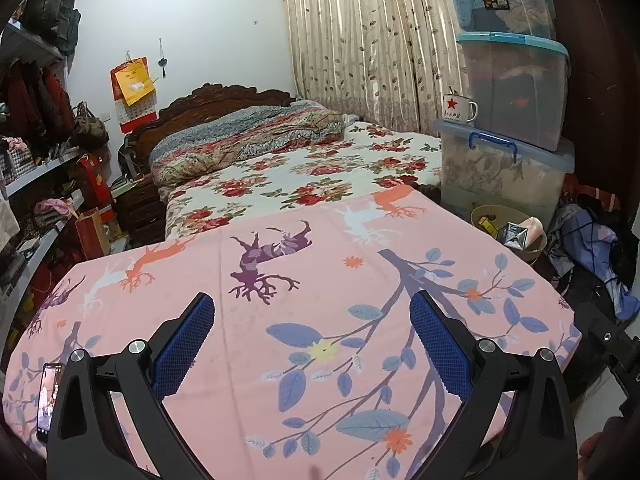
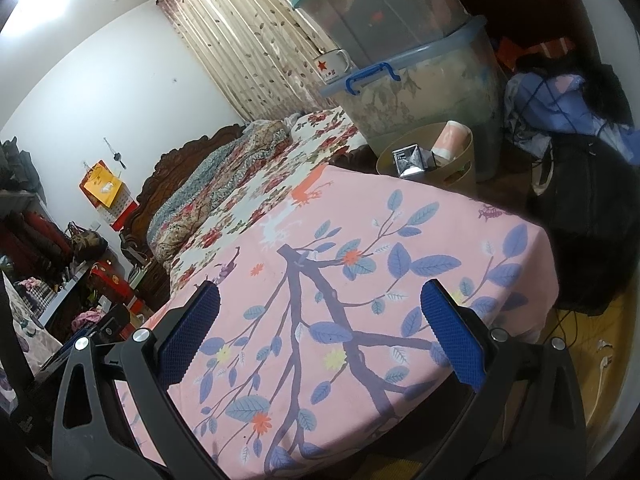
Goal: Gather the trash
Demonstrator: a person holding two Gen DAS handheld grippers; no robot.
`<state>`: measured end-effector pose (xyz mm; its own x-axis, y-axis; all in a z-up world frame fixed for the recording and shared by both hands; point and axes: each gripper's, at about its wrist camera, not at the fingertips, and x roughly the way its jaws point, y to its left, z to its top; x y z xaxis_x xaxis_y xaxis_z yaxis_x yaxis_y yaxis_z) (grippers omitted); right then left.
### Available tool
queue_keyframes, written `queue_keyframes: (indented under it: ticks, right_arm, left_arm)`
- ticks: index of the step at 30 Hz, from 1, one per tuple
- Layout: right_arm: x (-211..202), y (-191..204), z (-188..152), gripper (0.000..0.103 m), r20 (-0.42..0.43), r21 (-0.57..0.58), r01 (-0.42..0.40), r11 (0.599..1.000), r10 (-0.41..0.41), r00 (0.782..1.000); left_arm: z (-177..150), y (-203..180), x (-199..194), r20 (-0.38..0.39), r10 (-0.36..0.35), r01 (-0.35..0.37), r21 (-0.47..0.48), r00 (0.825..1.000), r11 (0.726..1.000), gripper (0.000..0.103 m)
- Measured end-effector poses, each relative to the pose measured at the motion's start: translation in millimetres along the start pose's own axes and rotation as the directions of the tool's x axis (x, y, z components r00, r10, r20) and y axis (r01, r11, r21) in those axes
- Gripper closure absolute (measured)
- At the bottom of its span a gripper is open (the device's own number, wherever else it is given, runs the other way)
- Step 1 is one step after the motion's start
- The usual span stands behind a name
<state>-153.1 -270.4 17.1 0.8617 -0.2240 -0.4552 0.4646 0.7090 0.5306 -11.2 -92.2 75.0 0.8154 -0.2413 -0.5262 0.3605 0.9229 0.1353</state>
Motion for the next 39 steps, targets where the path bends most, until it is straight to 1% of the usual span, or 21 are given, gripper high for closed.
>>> queue_keyframes:
  ticks: [10,27,39]
  right_arm:
    - [-3,5,-3,0.004,-0.003,-0.012,0.0,1.0,0.0,1.0]
    - [-4,5,-4,0.004,-0.007,-0.005,0.001,1.0,-0.001,1.0]
    - [-4,5,-4,0.004,-0.008,-0.003,0.002,1.0,-0.002,1.0]
  left_arm:
    - [-2,6,6,-0.032,-0.015,0.015,-0.017,0.999,1.0,0.009]
    - [-6,-5,8,-0.05,-0.016,0.017,0.025,0.999,1.0,0.009]
    - [-9,-6,7,-0.048,-0.014,0.016,0.038,0.999,0.999,0.009]
